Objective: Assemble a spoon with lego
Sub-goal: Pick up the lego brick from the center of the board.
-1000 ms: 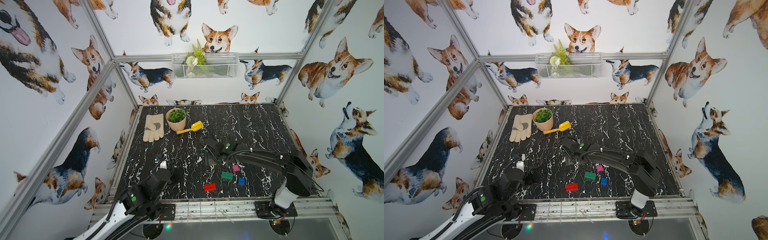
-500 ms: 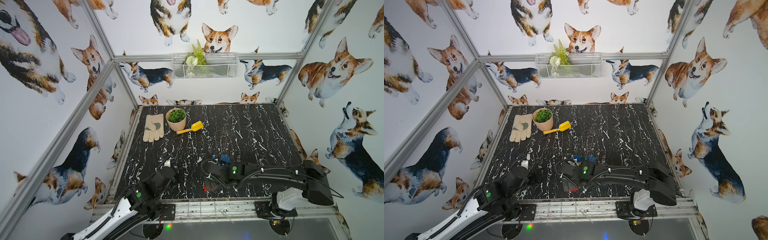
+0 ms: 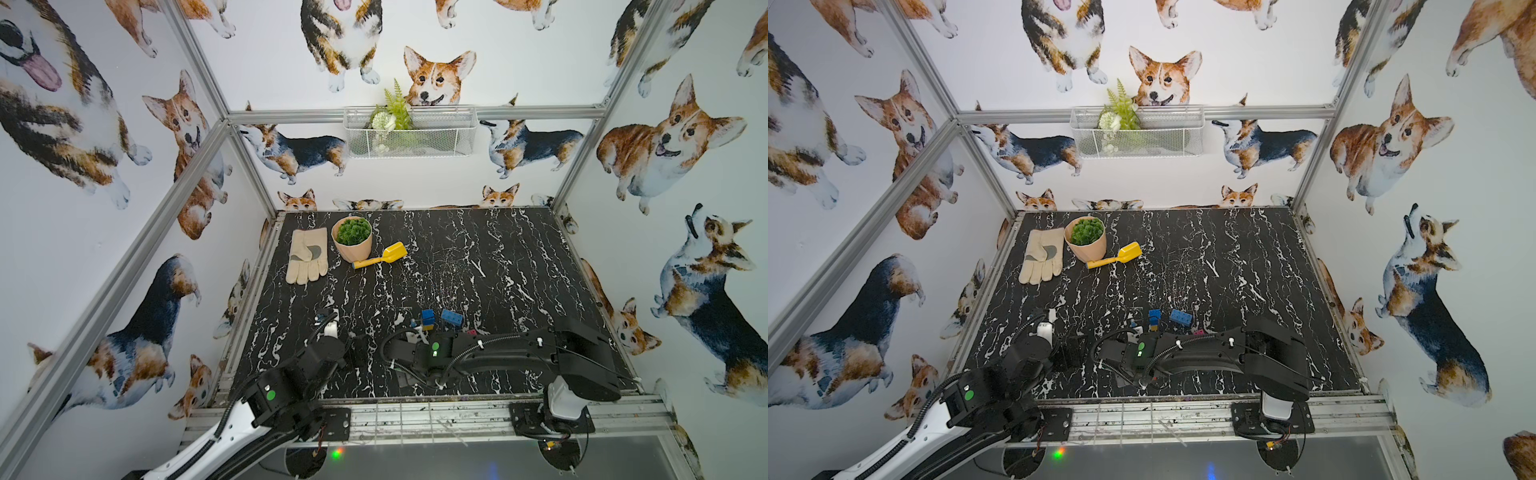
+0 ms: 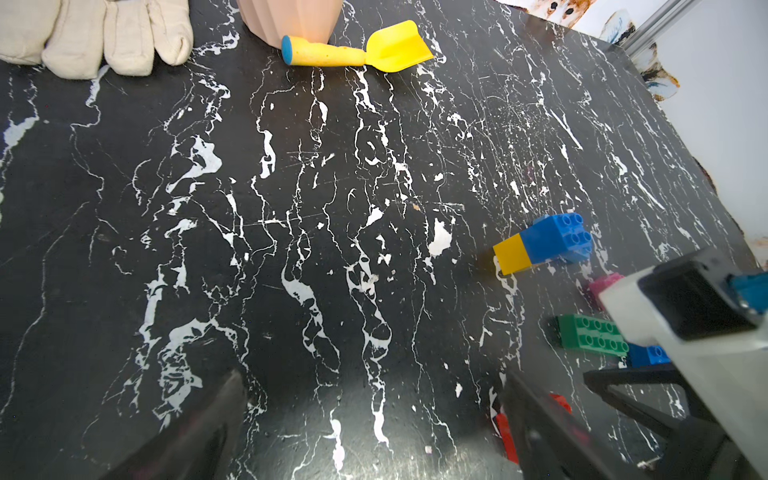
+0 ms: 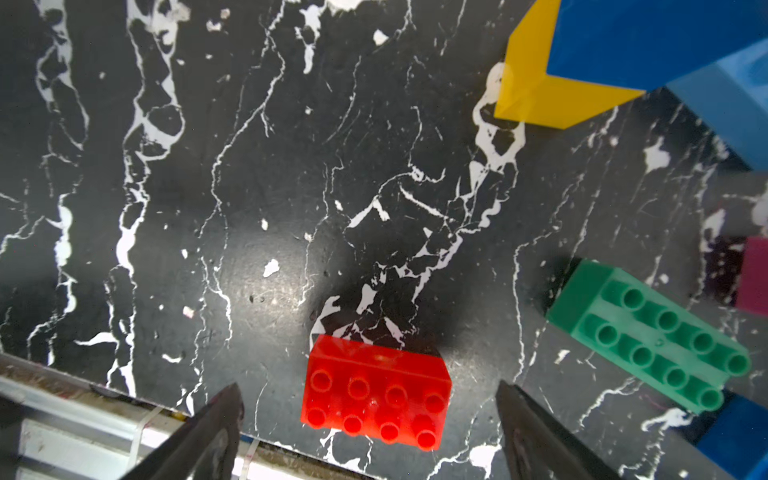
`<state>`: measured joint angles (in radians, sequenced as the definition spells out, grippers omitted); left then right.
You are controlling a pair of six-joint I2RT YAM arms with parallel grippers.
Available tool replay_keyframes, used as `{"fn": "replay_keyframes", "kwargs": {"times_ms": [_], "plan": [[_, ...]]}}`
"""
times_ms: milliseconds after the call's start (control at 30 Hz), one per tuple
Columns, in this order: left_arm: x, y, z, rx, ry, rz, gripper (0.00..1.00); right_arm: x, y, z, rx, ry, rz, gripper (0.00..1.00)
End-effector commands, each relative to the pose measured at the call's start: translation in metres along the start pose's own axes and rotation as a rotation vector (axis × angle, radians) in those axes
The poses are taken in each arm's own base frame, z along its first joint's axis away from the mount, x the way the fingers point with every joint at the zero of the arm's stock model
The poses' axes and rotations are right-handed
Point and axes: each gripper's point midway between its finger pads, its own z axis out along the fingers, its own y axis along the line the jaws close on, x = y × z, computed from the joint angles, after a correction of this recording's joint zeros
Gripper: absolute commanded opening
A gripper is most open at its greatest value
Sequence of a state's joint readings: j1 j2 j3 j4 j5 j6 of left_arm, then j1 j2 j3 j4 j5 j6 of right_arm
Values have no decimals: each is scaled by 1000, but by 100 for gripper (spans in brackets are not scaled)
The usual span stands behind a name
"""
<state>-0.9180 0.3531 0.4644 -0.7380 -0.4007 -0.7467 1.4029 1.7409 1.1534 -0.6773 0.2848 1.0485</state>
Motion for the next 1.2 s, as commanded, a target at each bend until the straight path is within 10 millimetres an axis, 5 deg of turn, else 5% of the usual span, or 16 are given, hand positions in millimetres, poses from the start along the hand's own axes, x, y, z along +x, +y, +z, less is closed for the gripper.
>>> {"fn": "replay_keyframes", "kwargs": {"times_ms": [0,1000,1167], "plan": [[-1,5,-2,-24,-12,-11,100,-1,-4,3,31,-24,54,94],[-2,6,-4,-28,-19,-1,100,23,-1,32,46,24,79,74],[-2,6,-4,-28,-19,1,100,23,-3,29,59,24,75,62]]}}
